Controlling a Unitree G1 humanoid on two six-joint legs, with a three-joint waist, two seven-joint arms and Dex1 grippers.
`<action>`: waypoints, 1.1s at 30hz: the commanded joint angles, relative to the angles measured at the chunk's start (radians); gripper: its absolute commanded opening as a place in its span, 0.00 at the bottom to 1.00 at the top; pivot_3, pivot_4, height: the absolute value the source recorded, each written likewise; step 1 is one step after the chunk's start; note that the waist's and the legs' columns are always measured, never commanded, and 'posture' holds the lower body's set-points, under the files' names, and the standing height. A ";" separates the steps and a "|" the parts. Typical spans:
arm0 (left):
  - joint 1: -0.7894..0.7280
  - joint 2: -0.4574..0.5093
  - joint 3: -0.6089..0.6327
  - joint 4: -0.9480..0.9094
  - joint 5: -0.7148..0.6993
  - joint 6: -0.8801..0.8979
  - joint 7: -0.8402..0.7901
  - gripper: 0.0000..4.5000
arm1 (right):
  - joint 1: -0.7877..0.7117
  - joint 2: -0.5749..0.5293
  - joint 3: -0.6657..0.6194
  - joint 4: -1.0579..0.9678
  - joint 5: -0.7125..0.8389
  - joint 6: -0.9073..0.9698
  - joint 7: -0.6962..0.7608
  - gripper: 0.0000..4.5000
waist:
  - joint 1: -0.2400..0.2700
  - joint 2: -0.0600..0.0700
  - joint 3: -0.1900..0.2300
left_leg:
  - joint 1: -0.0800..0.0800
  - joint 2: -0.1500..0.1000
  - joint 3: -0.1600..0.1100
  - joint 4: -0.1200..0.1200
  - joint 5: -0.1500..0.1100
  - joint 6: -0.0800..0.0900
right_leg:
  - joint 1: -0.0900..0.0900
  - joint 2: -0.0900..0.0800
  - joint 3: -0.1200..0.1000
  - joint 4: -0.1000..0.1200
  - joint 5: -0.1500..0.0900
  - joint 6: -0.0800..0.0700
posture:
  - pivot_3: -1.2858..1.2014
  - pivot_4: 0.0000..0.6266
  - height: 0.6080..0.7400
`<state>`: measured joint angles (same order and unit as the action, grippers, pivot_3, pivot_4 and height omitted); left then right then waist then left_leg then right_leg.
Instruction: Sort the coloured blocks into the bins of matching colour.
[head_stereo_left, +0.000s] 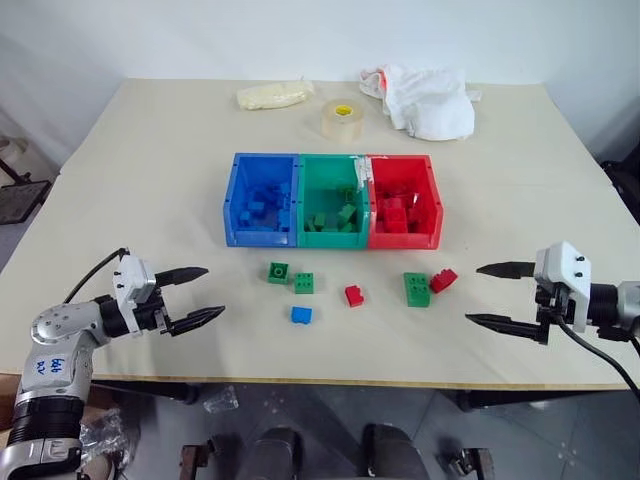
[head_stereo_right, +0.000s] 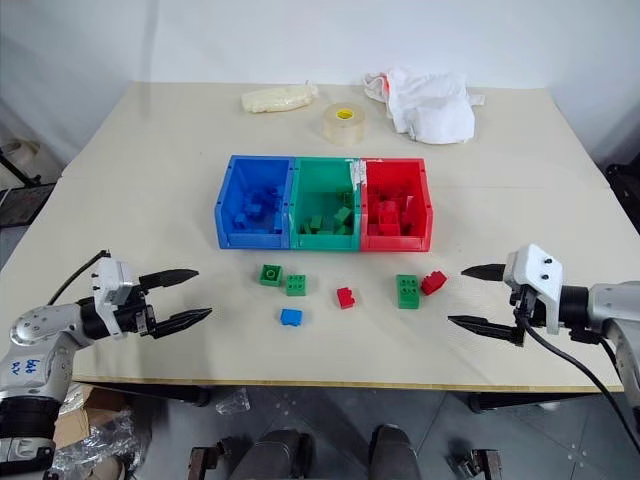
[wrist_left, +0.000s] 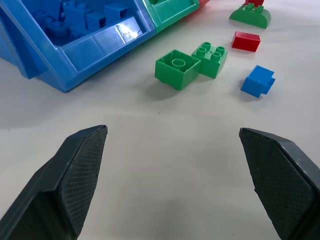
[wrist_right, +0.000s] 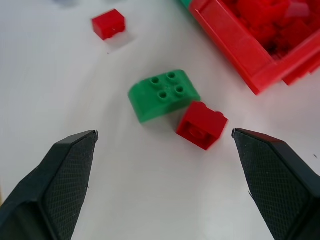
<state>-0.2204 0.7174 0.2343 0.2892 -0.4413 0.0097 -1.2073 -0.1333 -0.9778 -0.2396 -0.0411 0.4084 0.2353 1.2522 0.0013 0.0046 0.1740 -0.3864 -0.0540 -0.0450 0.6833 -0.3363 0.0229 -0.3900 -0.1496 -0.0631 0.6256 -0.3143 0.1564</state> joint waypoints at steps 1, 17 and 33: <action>-0.008 -0.002 0.010 -0.017 -0.017 -0.004 -0.009 1.00 | -0.011 0.004 -0.007 -0.008 0.005 -0.019 -0.003 1.00 | -0.001 0.000 0.000 | 0.000 0.000 0.000 0.000 0.000 0.000 | 0.000 0.000 0.000 0.000 0.000 0.000 | 0.52 0.24 1.00; 0.012 -0.005 0.023 -0.011 -0.027 0.005 -0.019 1.00 | 0.097 -0.131 -0.108 0.131 -0.065 -0.013 0.015 1.00 | 0.002 0.000 0.000 | 0.000 0.000 0.000 0.000 0.000 0.000 | 0.000 0.000 0.000 0.000 0.000 0.000 | 0.52 0.24 1.00; 0.049 -0.035 0.042 -0.079 -0.061 -0.021 -0.037 1.00 | -0.413 0.000 0.278 0.414 -0.205 -0.093 0.143 1.00 | -0.007 0.000 0.000 | 0.000 0.002 0.002 0.000 0.000 0.000 | -0.001 0.000 -0.001 -0.002 0.000 0.000 | 0.52 0.24 1.00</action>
<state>-0.1845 0.6828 0.2587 0.2613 -0.4755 -0.0153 -1.2490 -0.5112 -0.9906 0.0126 0.3158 0.2310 0.1857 1.3702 -0.0055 0.0043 0.1742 -0.3868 -0.0525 -0.0430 0.6831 -0.3363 0.0225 -0.3905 -0.1494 -0.0636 0.6232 -0.3143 0.1564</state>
